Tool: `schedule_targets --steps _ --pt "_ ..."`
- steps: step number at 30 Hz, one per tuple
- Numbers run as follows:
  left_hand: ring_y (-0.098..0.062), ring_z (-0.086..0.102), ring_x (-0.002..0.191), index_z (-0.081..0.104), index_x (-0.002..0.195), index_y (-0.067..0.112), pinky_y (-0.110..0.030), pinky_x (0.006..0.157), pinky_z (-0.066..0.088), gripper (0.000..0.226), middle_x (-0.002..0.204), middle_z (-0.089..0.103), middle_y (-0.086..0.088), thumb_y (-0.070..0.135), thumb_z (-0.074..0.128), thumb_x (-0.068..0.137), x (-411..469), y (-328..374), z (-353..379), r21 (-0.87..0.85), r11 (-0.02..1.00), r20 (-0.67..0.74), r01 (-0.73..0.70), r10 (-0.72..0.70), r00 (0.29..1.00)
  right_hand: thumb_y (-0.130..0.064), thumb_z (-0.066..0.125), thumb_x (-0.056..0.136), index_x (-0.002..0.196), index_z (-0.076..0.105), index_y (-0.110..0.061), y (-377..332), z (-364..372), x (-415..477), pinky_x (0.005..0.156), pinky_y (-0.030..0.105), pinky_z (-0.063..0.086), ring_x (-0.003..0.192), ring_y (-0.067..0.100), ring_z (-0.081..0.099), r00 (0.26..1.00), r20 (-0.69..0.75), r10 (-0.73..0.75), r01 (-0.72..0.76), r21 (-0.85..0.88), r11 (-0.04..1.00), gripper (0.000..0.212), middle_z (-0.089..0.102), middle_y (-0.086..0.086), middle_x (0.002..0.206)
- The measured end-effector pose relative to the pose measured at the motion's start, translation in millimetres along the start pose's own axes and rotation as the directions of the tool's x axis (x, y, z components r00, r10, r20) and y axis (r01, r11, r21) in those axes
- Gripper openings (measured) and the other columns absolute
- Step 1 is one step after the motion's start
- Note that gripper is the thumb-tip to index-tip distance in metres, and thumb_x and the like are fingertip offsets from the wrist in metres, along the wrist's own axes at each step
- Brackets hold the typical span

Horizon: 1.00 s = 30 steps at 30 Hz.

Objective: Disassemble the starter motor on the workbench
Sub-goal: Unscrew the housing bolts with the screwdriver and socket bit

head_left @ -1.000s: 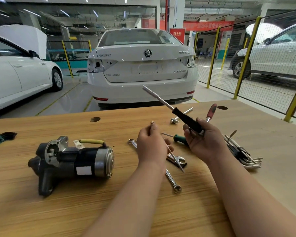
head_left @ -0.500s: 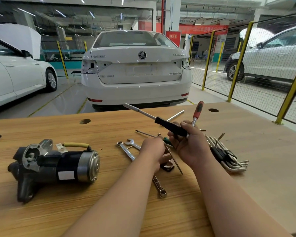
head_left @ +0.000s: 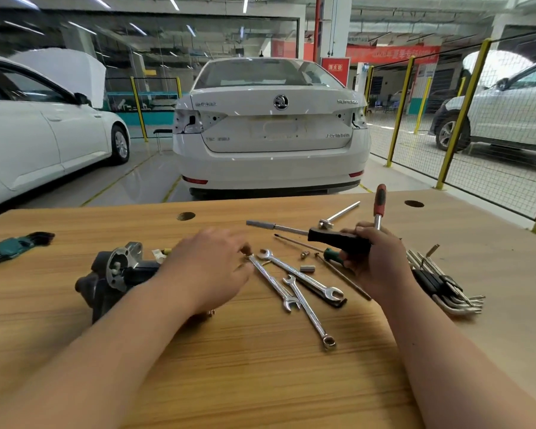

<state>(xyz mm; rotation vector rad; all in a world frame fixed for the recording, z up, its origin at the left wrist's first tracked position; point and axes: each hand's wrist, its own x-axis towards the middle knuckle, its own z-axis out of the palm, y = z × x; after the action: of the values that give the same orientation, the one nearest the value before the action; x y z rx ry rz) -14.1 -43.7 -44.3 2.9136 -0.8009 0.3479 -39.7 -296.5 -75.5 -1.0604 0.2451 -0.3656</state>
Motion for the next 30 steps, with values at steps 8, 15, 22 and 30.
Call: schedule_targets --steps 8,15,22,30 --pt "-0.017 0.021 0.138 0.013 0.144 0.045 -0.043 0.111 0.02 0.107 0.152 0.02 0.012 0.084 0.058 0.055 -18 -44 12 0.207 0.977 0.21 -0.043 -0.001 0.978 -0.006 0.047 0.09 0.096 0.058 -0.008 7 4 -2 0.042 0.026 0.038 0.057 0.024 0.056 0.994 0.109 0.029 0.001 -0.265 0.964 0.012 0.068 0.01 0.067" --pt "-0.013 0.023 0.134 0.024 0.142 0.038 -0.038 0.108 0.03 0.103 0.149 0.023 0.013 0.072 0.07 0.057 8 -54 12 0.108 0.992 0.224 -0.061 0.035 0.974 -0.006 0.049 0.09 0.096 0.06 -0.008 16 4 -2 0.041 0.026 0.04 0.062 0.027 0.057 0.988 0.131 0.082 -0.037 -0.317 0.948 0.013 0.068 0.014 0.072" --pt "-0.015 0.033 0.133 0.026 0.145 0.034 -0.038 0.116 0.008 0.101 0.144 0.037 0.013 0.085 0.051 0.062 16 -61 18 0.283 0.947 0.119 -0.15 0.121 0.985 -0.006 0.049 0.092 0.097 0.057 -0.008 17 4 3 0.037 0.027 0.04 0.043 0.019 0.054 0.997 0.064 0.04 -0.021 -0.275 0.961 0.01 0.07 0.01 0.066" --pt "-0.018 0.033 0.134 0.013 0.148 0.035 -0.04 0.112 0.022 0.105 0.152 0.029 0.01 0.082 0.055 0.064 12 -63 31 0.203 0.979 0.107 -0.03 0.008 0.994 -0.007 0.048 0.094 0.099 0.057 -0.01 19 9 1 0.04 0.027 0.042 0.044 0.019 0.055 0.993 0.02 0.119 -0.112 -0.211 0.971 0.01 0.07 0.011 0.071"
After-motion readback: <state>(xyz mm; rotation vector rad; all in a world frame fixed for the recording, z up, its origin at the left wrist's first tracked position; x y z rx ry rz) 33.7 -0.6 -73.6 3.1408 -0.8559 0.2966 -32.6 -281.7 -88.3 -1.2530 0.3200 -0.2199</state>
